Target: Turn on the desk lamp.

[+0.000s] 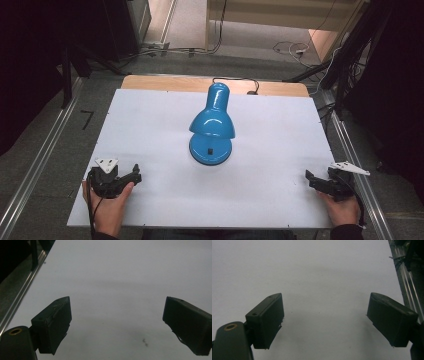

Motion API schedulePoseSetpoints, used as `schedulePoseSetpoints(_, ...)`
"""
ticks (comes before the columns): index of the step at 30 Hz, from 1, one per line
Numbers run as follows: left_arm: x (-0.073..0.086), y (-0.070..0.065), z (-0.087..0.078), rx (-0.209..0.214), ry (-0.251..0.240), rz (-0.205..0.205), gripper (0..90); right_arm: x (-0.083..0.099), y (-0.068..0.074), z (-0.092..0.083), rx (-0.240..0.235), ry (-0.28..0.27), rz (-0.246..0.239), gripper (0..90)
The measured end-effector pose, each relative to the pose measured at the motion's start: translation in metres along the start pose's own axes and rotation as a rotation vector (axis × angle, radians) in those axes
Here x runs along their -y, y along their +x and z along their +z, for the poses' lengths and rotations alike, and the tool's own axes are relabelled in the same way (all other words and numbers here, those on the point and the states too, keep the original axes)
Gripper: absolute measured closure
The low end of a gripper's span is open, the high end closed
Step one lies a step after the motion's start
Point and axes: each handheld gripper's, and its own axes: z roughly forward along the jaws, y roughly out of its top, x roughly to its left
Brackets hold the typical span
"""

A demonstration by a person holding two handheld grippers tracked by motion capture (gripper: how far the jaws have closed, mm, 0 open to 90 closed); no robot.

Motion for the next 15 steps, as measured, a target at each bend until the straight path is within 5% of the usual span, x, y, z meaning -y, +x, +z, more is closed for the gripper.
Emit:
schedulePoseSetpoints(12, -0.004, -0.014, -0.007, 0.074, -0.032, 0.021, 9.5, -0.002, -0.001, -0.012, -0.044, -0.056, 0.027, 12.7)
schedulePoseSetpoints(15, -0.003, -0.015, -0.006, 0.096, -0.007, 0.018, 9.6, -0.003, 0.0, -0.012, -0.042, -0.064, 0.02, 12.7)
